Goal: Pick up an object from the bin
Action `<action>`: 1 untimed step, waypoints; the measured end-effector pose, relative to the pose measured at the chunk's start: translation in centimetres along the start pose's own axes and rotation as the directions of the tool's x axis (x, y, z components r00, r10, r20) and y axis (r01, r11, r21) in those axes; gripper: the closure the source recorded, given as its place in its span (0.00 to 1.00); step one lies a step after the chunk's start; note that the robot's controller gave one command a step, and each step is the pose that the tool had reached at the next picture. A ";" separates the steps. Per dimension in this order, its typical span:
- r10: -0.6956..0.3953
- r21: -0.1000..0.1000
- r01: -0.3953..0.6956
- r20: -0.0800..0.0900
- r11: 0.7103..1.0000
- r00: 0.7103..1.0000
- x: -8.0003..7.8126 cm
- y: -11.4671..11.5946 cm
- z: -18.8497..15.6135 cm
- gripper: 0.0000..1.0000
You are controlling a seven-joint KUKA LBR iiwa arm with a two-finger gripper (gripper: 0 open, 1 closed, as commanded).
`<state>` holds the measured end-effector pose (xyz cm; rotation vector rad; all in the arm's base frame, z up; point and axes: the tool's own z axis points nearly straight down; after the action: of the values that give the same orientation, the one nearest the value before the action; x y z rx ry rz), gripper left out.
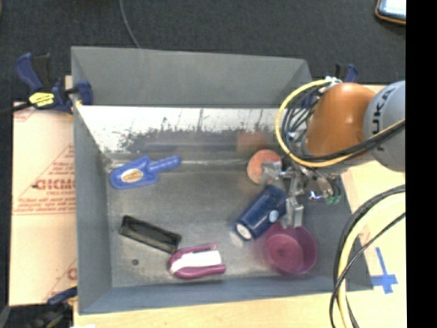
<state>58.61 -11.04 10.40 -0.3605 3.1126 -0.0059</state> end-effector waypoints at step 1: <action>-0.086 0.003 0.086 0.004 0.996 0.996 -0.4 -0.4 -1.4 0.00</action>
Offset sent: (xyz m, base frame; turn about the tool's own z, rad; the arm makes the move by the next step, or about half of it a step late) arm 0.0001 0.0203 -0.0040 -0.0586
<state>59.07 -11.36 11.83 -0.4935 3.0896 -0.0097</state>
